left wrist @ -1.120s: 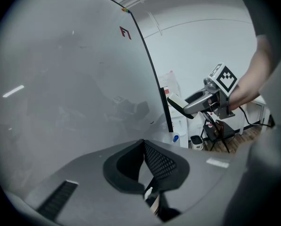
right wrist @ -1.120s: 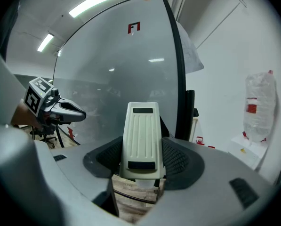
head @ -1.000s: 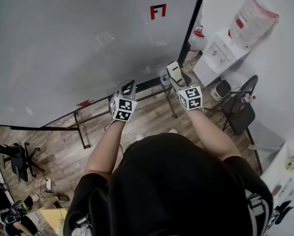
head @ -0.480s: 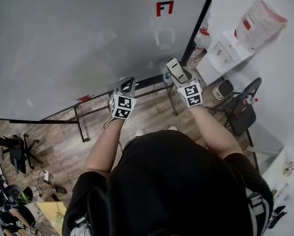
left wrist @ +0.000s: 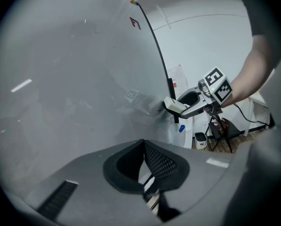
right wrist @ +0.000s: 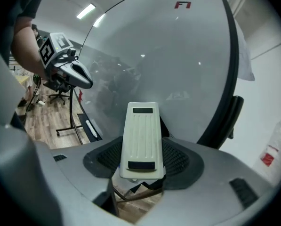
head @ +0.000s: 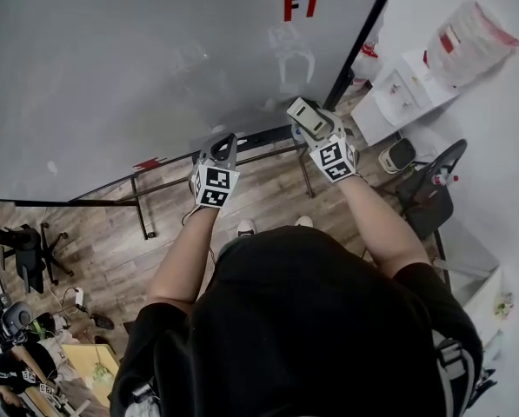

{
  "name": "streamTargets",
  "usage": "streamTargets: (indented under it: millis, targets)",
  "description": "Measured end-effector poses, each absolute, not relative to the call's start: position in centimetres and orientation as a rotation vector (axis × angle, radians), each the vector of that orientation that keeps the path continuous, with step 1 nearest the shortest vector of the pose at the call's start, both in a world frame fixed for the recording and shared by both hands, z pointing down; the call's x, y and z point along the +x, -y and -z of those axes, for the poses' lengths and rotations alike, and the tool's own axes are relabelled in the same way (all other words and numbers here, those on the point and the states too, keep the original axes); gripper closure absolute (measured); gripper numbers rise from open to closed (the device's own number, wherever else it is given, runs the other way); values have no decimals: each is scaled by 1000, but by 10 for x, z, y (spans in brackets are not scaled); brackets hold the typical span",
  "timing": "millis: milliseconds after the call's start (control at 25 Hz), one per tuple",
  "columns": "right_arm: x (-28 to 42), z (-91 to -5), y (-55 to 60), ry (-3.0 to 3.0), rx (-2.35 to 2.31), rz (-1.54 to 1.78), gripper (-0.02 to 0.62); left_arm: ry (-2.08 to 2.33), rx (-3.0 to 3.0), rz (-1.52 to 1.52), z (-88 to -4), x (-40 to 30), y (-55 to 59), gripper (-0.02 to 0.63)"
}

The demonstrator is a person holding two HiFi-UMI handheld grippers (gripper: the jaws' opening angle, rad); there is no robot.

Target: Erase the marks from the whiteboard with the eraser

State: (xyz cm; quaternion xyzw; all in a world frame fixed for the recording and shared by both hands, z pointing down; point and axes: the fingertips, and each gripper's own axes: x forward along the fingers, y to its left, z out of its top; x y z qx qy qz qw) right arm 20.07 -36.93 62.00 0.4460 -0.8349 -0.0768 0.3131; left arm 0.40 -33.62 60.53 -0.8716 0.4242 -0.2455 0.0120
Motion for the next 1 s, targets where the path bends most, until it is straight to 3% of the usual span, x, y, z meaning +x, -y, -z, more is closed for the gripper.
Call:
streamTargets:
  millis: [1000]
  targets:
    - [182, -645, 384, 2099, 951, 496, 345, -1390, -2734, 797, -628, 6, 338, 595]
